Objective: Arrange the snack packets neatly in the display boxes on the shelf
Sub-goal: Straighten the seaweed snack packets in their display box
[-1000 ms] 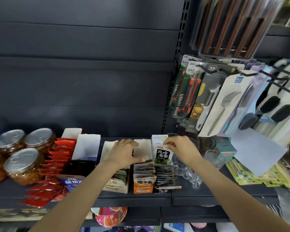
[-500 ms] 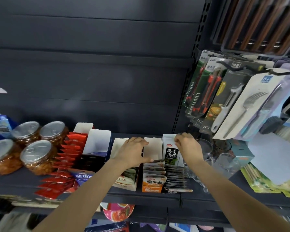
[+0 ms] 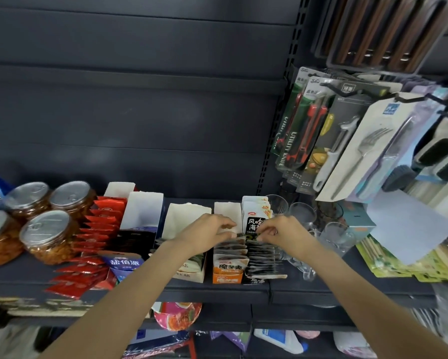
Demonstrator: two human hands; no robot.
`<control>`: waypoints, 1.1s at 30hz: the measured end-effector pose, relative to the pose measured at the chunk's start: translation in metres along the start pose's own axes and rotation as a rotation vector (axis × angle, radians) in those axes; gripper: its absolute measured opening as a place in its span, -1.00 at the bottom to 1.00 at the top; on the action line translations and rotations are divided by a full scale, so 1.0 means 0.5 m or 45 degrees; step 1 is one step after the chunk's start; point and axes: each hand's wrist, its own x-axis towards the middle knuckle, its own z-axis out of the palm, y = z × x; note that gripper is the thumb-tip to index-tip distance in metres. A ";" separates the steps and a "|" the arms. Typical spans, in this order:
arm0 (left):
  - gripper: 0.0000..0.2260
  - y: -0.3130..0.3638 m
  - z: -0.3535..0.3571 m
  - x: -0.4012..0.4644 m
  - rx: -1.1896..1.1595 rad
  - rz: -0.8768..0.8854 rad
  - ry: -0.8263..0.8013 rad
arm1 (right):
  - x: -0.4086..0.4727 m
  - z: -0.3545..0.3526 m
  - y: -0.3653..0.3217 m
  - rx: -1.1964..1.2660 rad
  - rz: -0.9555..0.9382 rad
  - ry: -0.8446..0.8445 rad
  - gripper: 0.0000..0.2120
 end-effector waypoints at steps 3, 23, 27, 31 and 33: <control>-0.68 0.000 0.004 0.000 -0.012 -0.024 -0.003 | -0.008 0.004 -0.005 -0.120 0.002 -0.027 -0.79; -0.72 0.083 -0.047 0.016 -1.036 -0.340 0.101 | -0.036 -0.156 -0.048 0.385 -0.011 0.761 -0.88; -0.68 0.090 -0.064 0.022 -1.591 -0.524 0.113 | -0.046 -0.162 -0.045 0.532 -0.034 0.783 -0.89; -0.84 0.089 -0.074 0.022 -1.771 -0.580 0.264 | -0.061 -0.151 -0.041 0.653 -0.099 0.798 -0.86; -0.84 0.091 -0.077 0.018 -1.847 -0.524 0.319 | -0.068 -0.149 -0.041 0.704 -0.107 0.844 -0.86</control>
